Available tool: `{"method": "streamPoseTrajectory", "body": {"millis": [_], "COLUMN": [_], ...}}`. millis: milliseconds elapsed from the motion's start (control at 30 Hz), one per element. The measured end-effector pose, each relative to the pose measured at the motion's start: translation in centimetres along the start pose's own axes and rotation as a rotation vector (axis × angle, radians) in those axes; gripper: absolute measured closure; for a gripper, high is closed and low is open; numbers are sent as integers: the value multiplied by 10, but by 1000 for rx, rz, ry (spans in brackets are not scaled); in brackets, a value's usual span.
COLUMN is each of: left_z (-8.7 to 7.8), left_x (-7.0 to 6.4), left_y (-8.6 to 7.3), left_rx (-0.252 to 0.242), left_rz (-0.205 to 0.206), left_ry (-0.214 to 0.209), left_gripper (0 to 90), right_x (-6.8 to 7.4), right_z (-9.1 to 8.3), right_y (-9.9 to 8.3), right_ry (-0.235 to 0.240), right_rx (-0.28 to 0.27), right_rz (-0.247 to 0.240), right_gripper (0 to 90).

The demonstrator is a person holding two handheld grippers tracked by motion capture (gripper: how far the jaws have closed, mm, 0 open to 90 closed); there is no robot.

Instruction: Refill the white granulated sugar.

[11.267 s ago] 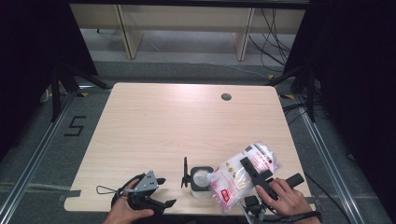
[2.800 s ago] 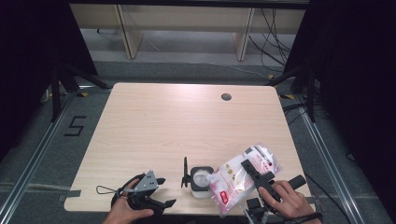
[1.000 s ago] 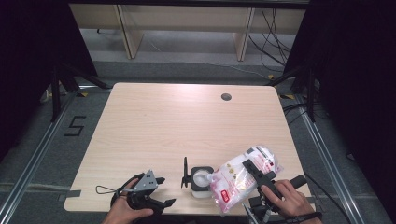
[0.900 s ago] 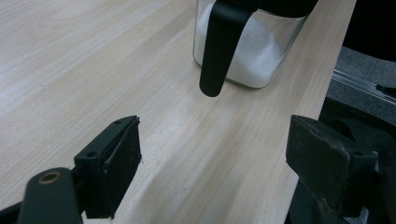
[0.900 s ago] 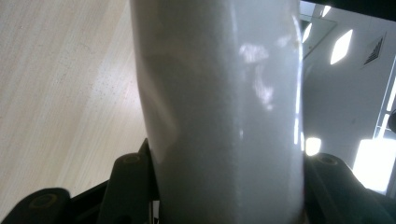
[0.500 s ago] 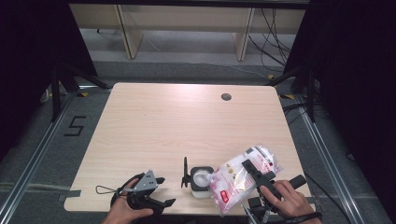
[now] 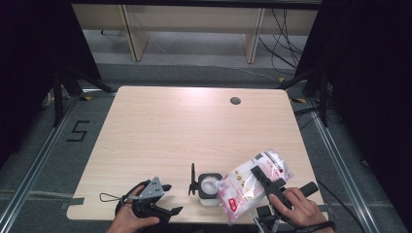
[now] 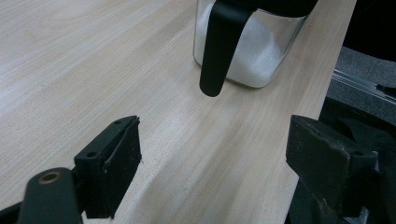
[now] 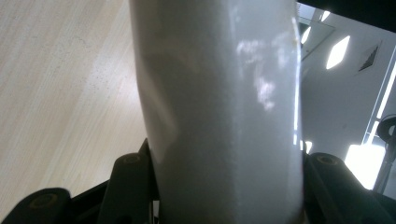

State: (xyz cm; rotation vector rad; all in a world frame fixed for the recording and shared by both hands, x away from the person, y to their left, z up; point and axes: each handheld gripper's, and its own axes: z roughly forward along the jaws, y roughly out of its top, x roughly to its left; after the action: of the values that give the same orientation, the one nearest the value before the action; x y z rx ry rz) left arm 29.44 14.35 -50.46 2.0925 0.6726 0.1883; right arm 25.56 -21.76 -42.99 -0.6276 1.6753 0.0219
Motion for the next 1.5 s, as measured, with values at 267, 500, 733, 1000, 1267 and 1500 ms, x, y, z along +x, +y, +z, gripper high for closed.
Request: {"method": "streamPoseTrajectory", "body": {"millis": [267,500,733,1000,1267,1500], "left_z": [-1,-1,-1,-1,-1,-1], "left_x": [0,1,0,0,1,0], "left_y": [0,0,0,0,0,0], "left_rx": [8,7,-4,-2,-1,-3], "left_rz": [4,8,-3,1,6,0], "left_ry": [1,2,2,6,5,5], "left_gripper": [176,176,176,176,176,176], "right_x": [1,2,0,2,4,0], "right_z": [0,-1,0,0,-1,0], "right_y": [0,-1,0,-4,-6,-4], "right_ry": [4,8,13,8,8,21], "right_rx": [0,23,4,-12,-4,-10], "right_rz": [5,28,-6,100,116,58], "right_gripper": [537,537,538,539,539,540]}}
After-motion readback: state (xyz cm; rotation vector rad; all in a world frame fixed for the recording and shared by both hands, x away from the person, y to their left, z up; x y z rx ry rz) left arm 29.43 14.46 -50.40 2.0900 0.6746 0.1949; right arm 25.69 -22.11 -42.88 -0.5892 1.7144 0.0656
